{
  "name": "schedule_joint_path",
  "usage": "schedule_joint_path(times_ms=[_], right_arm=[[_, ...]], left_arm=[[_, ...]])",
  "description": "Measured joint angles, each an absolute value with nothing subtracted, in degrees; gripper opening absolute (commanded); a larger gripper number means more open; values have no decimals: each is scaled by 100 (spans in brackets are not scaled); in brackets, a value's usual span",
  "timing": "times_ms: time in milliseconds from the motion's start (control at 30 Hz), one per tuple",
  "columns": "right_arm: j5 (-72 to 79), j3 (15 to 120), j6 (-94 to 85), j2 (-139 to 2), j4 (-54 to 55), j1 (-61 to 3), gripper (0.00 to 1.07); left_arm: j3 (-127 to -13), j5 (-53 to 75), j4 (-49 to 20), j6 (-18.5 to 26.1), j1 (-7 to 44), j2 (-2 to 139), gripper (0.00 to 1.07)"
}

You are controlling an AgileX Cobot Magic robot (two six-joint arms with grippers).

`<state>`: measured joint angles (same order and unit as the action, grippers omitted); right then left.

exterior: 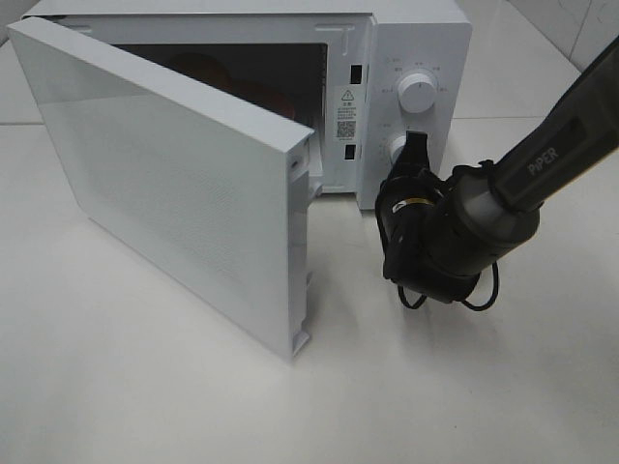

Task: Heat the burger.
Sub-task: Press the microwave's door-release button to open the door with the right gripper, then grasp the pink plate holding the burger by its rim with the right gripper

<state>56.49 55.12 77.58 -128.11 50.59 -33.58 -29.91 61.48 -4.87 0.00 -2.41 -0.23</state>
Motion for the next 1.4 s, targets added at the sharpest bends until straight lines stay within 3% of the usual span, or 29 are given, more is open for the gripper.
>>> schedule_joint_path(times_ms=[967,1400], right_arm=[[4882,5220,7151,-12313,4687,-3168,0],[3753,4721,5237,-11413,4498,-3168,0]], left_arm=[[-2991,6148,-487,0,-241,-23,100],[-2991,6148,-487,29,-241,-23,100]])
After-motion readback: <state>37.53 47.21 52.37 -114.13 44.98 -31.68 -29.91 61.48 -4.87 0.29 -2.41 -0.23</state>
